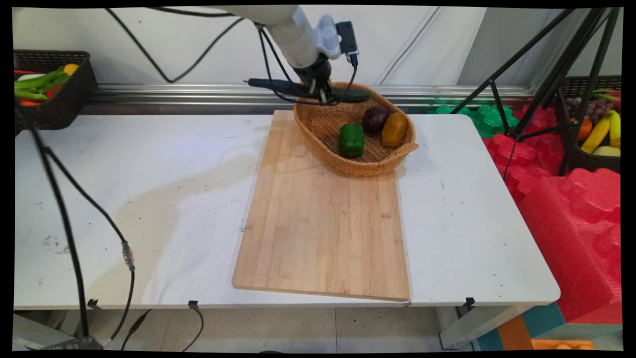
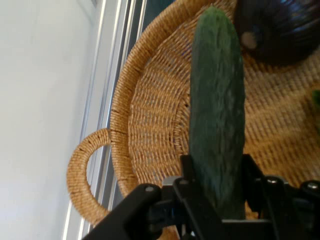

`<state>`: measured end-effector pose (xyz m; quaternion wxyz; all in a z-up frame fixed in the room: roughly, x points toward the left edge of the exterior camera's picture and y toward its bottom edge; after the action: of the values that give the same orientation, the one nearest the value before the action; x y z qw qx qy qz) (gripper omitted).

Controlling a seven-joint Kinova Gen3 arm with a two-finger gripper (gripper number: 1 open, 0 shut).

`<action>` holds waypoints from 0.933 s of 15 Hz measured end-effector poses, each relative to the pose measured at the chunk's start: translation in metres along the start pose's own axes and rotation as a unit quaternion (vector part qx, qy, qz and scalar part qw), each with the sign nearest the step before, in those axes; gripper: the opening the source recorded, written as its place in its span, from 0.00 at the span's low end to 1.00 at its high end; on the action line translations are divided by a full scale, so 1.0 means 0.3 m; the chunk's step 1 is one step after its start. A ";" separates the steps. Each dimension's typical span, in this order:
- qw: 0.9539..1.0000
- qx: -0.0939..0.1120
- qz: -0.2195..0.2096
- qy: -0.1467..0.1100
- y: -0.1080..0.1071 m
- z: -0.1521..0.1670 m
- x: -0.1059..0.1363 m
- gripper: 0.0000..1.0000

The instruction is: Place the picked object on the cutting board

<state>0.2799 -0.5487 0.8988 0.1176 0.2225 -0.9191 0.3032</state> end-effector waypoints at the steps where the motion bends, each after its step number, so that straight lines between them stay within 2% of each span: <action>1: 1.000 0.001 0.005 0.006 0.016 -0.053 -0.005 0.00; 4: 0.999 -0.007 0.022 0.022 0.071 -0.170 -0.018 0.00; 9: 0.996 -0.044 0.051 0.055 0.219 -0.369 -0.057 0.00; 11: 0.994 -0.065 0.060 0.064 0.283 -0.430 -0.078 0.00; 14: 0.988 -0.106 0.083 0.077 0.395 -0.506 -0.114 0.00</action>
<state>0.2652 -0.3594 0.9466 0.1854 0.1077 -0.9496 0.2288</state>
